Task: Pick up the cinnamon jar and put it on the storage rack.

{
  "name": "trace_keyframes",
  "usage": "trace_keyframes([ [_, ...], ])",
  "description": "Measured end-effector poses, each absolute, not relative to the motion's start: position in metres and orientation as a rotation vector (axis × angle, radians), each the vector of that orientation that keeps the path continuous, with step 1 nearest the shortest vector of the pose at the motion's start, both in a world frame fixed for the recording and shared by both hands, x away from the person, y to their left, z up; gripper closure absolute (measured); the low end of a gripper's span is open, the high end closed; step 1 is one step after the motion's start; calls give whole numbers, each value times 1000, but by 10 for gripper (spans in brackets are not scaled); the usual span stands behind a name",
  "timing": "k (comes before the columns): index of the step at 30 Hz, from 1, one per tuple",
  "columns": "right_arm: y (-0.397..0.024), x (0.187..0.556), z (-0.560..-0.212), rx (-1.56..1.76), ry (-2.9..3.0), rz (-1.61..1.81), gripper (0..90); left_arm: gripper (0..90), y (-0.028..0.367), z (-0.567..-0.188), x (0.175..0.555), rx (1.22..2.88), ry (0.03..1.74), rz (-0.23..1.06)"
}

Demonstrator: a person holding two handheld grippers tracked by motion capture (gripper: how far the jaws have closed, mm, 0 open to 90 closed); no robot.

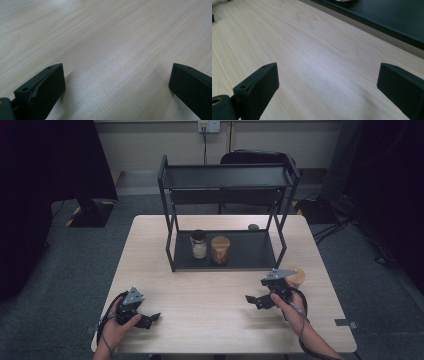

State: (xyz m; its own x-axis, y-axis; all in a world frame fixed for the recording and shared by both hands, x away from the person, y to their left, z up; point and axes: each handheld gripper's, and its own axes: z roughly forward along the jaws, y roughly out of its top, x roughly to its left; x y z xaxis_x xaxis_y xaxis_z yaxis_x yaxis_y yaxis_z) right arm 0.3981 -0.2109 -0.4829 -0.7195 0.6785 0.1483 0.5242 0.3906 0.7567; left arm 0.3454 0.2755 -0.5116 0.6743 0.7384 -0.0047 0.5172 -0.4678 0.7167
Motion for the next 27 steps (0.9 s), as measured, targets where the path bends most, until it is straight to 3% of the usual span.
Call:
trace_keyframes([
  [27,-242,376,-491,1066,2471,1235,29,1,275,-512,345,2175,962,400],
])
